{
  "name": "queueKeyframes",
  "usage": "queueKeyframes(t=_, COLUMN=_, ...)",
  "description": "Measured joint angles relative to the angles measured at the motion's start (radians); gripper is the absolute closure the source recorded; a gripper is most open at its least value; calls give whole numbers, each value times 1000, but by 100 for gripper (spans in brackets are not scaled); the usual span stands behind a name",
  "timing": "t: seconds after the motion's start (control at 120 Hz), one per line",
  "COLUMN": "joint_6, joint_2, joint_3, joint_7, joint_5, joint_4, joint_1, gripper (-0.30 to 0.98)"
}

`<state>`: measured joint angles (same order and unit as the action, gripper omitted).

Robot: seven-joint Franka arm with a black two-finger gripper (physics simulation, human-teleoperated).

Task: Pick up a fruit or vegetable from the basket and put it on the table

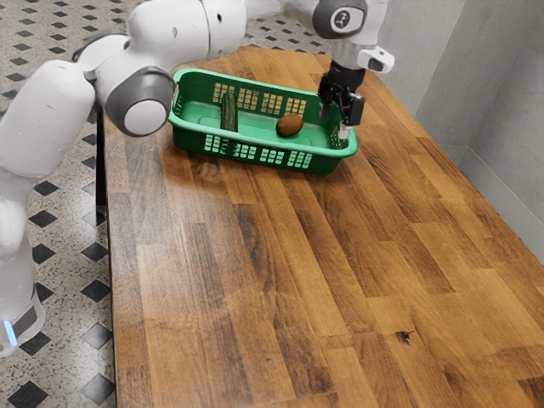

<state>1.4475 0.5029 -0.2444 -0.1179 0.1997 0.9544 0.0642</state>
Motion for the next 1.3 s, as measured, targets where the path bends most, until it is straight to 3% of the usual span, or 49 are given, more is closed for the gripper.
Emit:
queueKeyframes(t=0.192, joint_6=22, joint_2=73, joint_3=1, joint_7=-43, joint_5=-4, joint_4=6, joint_1=85, gripper=0)
queueKeyframes(t=0.367, joint_6=35, joint_2=69, joint_3=-4, joint_7=-95, joint_5=-1, joint_4=-4, joint_1=101, gripper=0)
queueKeyframes(t=0.767, joint_6=55, joint_2=72, joint_3=-120, joint_7=-279, joint_5=1, joint_4=-4, joint_1=195, gripper=0)
queueKeyframes(t=1.3, joint_6=318, joint_2=212, joint_3=-118, joint_7=-395, joint_5=33, joint_4=-5, joint_1=253, gripper=0)
